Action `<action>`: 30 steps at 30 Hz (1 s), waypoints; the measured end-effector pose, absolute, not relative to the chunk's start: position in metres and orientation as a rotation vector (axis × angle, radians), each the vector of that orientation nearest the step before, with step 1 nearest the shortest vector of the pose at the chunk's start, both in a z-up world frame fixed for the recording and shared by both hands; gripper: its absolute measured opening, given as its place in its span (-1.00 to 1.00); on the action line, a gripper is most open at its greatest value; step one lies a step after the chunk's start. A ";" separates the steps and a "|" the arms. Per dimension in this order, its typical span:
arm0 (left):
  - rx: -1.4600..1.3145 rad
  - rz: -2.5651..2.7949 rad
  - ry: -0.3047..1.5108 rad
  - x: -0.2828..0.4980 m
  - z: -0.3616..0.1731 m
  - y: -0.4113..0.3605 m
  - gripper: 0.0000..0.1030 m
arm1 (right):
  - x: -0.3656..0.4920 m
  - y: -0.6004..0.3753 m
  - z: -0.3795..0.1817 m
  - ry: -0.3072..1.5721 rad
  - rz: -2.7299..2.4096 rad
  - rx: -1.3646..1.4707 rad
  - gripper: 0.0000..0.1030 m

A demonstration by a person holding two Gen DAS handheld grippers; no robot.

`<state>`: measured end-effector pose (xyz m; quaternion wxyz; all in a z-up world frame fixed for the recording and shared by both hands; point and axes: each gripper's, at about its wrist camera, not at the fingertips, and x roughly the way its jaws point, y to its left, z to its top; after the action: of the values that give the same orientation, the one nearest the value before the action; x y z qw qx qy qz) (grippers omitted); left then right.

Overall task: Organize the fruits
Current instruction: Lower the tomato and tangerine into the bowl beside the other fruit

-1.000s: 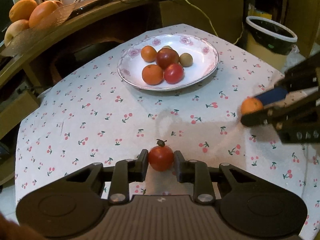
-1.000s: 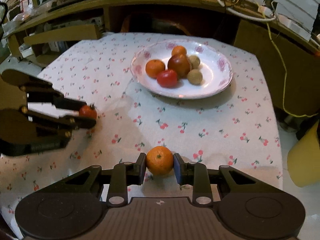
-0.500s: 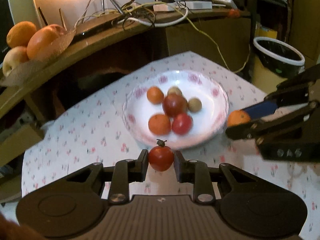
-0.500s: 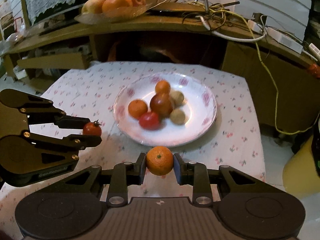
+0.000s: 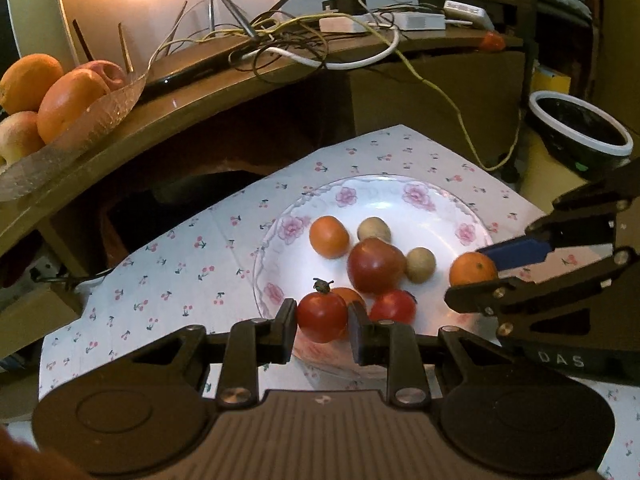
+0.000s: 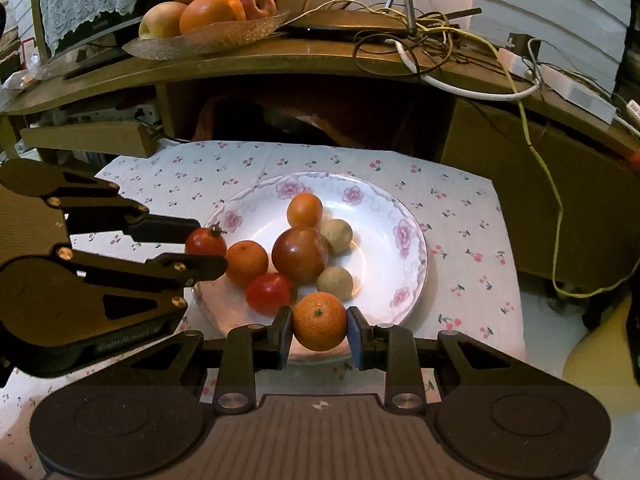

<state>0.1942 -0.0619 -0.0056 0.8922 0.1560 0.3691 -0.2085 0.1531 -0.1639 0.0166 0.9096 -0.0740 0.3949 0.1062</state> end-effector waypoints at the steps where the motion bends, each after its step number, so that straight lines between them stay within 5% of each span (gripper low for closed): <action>1: 0.321 -0.433 0.769 0.196 -0.007 -0.062 -0.37 | 0.156 -0.165 0.015 0.819 0.218 -0.153 -0.45; 30: 0.321 -0.447 0.748 0.223 -0.016 -0.074 -0.36 | 0.186 -0.162 -0.005 0.860 0.191 -0.152 -0.44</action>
<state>0.2229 -0.0738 -0.0163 0.8941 0.1549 0.3607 -0.2154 0.1859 -0.1620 -0.0049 0.9018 -0.0735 0.4158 0.0926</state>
